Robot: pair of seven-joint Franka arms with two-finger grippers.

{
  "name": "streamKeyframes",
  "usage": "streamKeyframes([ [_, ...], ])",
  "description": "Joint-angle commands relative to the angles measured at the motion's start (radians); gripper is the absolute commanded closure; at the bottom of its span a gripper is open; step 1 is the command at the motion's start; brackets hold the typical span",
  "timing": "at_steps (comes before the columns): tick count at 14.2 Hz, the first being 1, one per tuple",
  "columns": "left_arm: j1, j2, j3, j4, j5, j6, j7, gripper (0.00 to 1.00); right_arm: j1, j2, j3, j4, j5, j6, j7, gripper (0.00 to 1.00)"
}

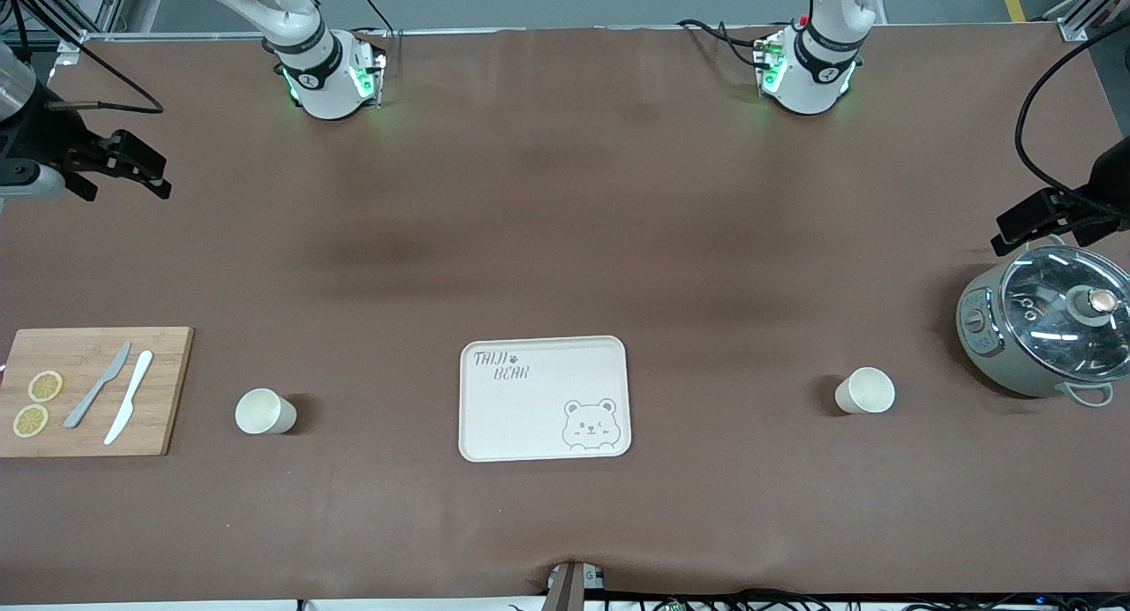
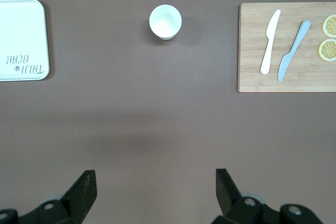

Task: Place white IKEA cup upright on tray with both arms
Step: 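Reach the left gripper down toward the white cup beside the pot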

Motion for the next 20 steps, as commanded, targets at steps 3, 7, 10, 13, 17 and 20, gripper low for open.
streamKeyframes([
  [3,-0.007,-0.004,-0.011,-0.013,0.065,-0.005,-0.016,0.0,-0.007,0.023,0.004,0.036,-0.018,-0.017,0.013,0.0],
  [7,-0.006,0.046,-0.013,-0.017,0.068,-0.024,-0.015,0.0,-0.004,0.025,0.004,0.039,-0.02,-0.016,0.01,0.0],
  [10,-0.007,0.095,-0.013,-0.013,0.068,-0.011,-0.013,0.0,0.004,0.025,0.006,0.041,-0.022,-0.046,0.015,0.0],
  [13,-0.001,0.144,-0.013,-0.013,0.07,0.051,-0.005,0.0,0.004,0.025,0.006,0.042,-0.023,-0.05,0.01,0.0],
  [17,0.008,0.226,-0.013,-0.013,0.064,0.18,0.008,0.0,0.013,0.025,0.008,0.056,-0.025,-0.05,0.01,0.0],
  [20,0.014,0.305,-0.011,-0.013,0.056,0.289,0.009,0.0,-0.004,0.037,0.005,0.056,-0.025,-0.053,0.01,0.0],
])
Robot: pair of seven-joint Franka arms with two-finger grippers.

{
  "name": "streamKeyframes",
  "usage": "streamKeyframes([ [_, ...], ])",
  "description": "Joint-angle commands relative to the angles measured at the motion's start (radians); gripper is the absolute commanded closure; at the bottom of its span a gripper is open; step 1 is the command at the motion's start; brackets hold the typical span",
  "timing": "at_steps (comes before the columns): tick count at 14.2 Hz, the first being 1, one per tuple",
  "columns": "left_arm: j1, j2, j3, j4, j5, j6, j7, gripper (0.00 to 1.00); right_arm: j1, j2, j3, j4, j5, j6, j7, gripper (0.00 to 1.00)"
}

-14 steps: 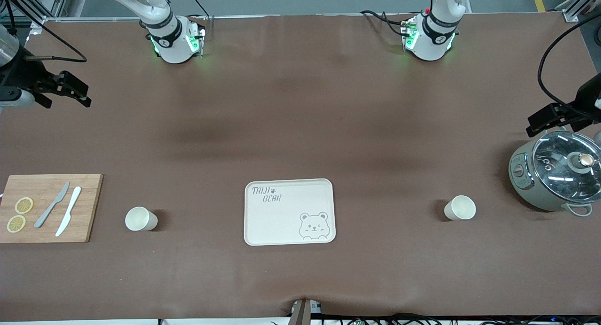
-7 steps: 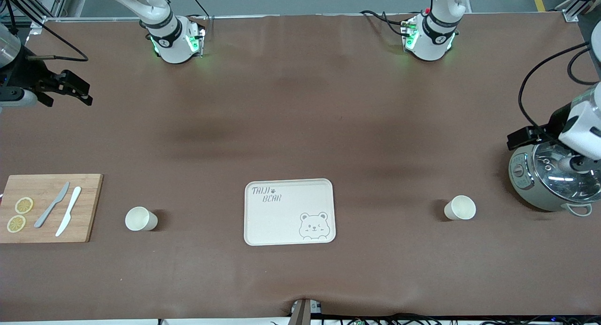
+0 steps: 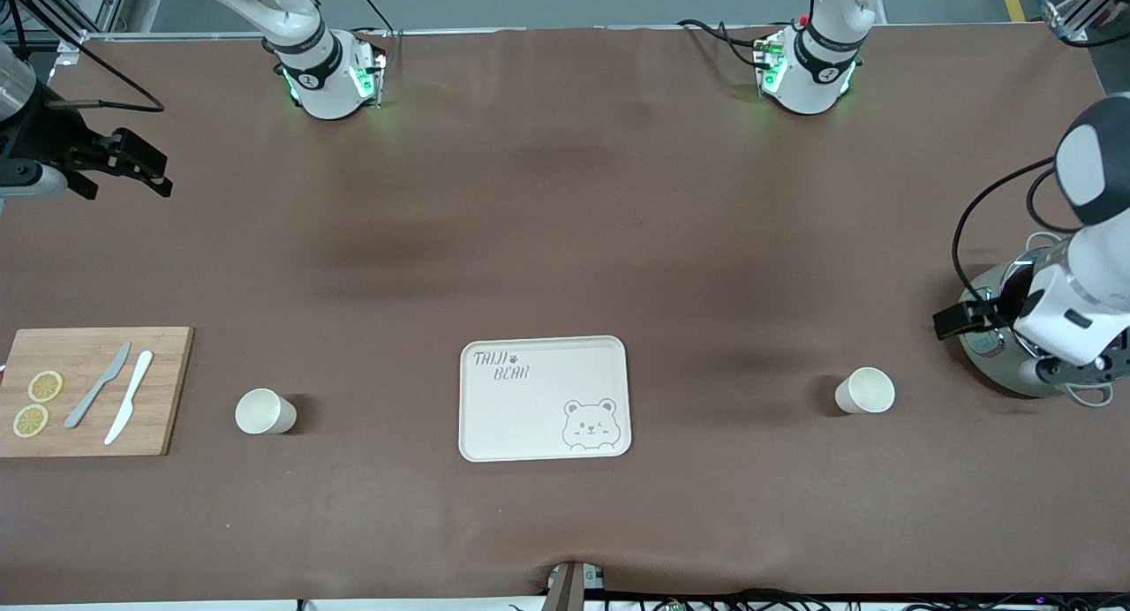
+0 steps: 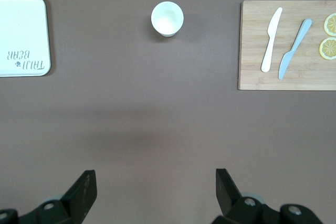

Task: Place white IKEA cup upright on tray with both arms
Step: 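Reach the left gripper down toward the white cup beside the pot, then grasp the white cup with the left gripper while the right gripper reaches out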

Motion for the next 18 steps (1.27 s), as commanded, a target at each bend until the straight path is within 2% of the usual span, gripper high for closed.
streamKeyframes([
  [1,0.009,0.069,-0.006,0.014,0.014,0.082,0.007,0.0,-0.007,0.03,-0.003,0.027,-0.024,-0.026,0.01,0.0],
  [9,0.02,0.239,-0.006,0.014,0.009,0.299,0.007,0.0,-0.013,0.034,-0.007,0.025,-0.024,-0.049,0.009,0.0],
  [18,0.023,0.325,-0.007,-0.012,-0.008,0.317,0.009,0.0,-0.017,0.053,-0.007,0.025,-0.03,-0.04,0.009,0.0],
])
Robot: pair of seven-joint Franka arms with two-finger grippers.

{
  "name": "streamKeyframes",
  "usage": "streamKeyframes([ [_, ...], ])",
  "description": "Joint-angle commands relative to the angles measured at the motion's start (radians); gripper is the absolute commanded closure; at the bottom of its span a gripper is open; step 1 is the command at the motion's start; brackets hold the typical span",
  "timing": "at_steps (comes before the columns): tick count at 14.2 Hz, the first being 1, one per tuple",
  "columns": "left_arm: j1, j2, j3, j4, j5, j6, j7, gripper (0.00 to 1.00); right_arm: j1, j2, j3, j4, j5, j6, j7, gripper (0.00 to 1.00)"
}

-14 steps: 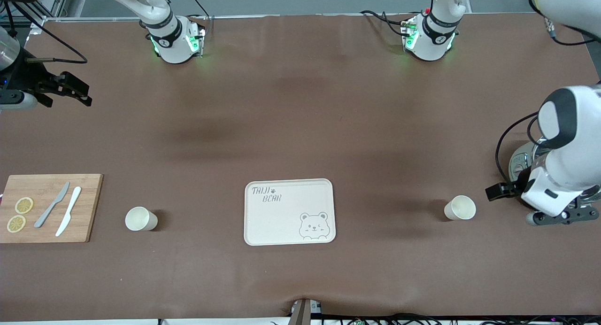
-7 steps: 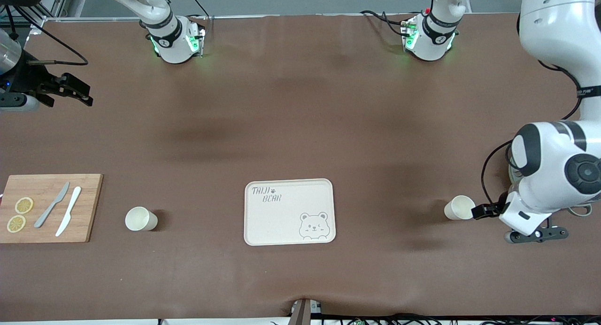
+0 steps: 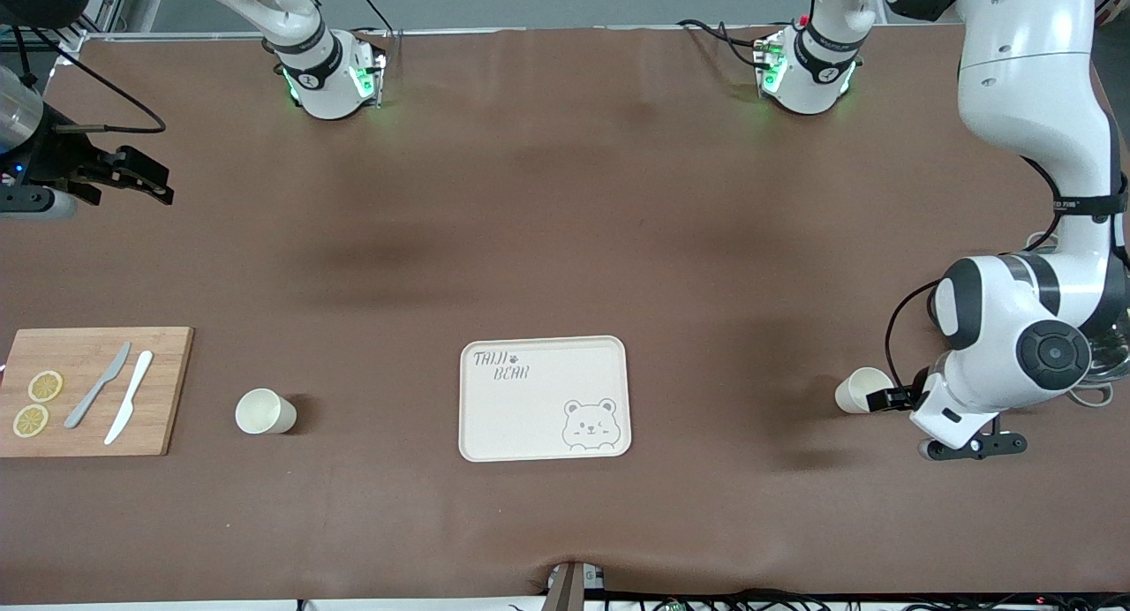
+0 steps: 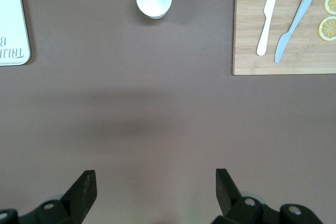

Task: Place white IKEA cup upright on tray with both arms
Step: 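Grasp the white cup with the left gripper while the right gripper reaches out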

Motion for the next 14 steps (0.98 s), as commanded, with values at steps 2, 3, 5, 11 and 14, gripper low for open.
streamKeyframes([
  [2,0.008,0.023,-0.007,-0.011,-0.017,0.014,0.012,0.0,-0.009,0.013,0.006,0.024,-0.01,0.0,0.009,0.0],
  [3,0.008,0.026,-0.007,-0.019,-0.017,0.016,0.016,0.0,-0.008,0.019,0.006,0.024,-0.01,0.0,0.009,0.0],
  [5,0.008,0.026,-0.007,-0.036,-0.018,0.027,0.027,0.0,-0.006,0.024,0.006,0.024,-0.01,0.001,0.009,0.0],
  [11,0.009,0.024,-0.007,-0.062,-0.02,0.054,0.027,0.19,-0.005,0.041,0.006,0.027,-0.009,0.0,0.01,0.0],
  [14,0.014,0.021,-0.007,-0.067,-0.023,0.054,0.024,0.51,0.018,0.094,0.014,0.093,-0.003,-0.006,0.027,0.0],
])
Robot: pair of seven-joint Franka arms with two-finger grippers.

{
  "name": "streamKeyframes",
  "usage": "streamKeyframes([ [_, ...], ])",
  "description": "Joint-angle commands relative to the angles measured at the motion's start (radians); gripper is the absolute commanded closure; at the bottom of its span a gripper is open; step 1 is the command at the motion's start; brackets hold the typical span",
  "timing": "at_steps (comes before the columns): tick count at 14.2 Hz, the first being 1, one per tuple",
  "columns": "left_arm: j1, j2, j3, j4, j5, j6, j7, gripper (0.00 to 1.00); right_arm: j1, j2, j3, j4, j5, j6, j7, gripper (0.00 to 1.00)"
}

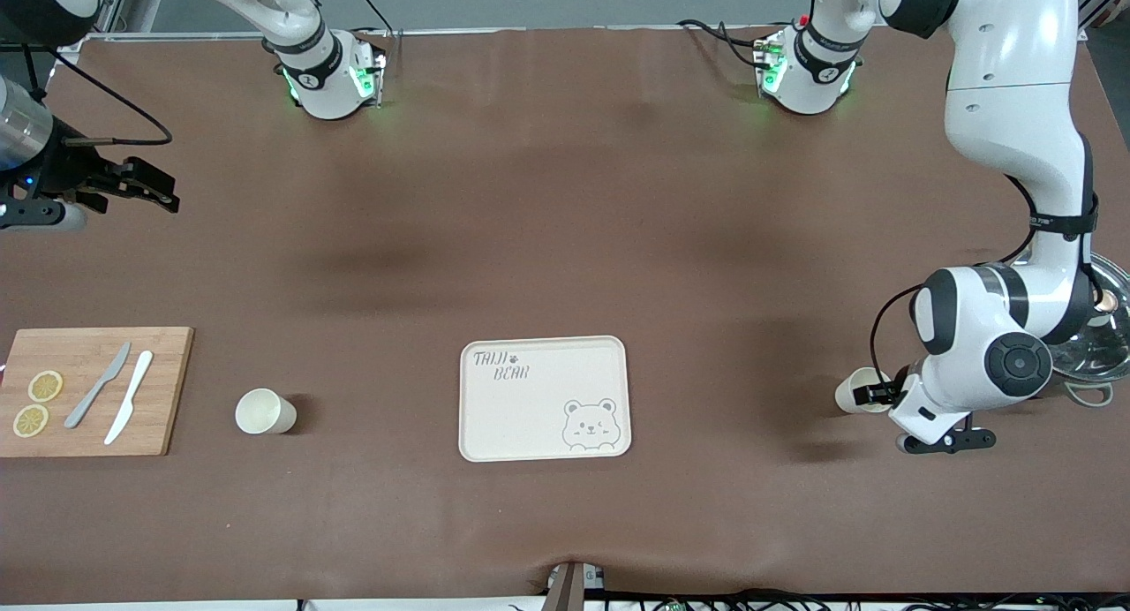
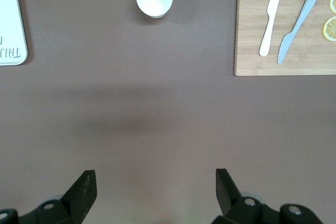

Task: Place white IKEA cup upright on tray with both arms
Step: 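Grasp the white cup with the left gripper while the right gripper reaches out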

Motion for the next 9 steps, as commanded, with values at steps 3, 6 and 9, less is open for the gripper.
streamKeyframes([
  [3,0.018,-0.019,-0.007,-0.021,-0.037,0.017,0.016,0.74,0.039,0.173,0.009,0.197,0.043,-0.019,0.089,0.0],
  [6,0.018,-0.02,-0.007,-0.018,-0.042,0.015,0.012,0.96,0.036,0.305,0.009,0.291,0.04,-0.009,0.078,0.0],
  [9,0.018,-0.024,-0.007,-0.015,-0.059,0.015,0.004,1.0,0.034,0.417,0.007,0.376,0.028,-0.006,0.078,0.0],
])
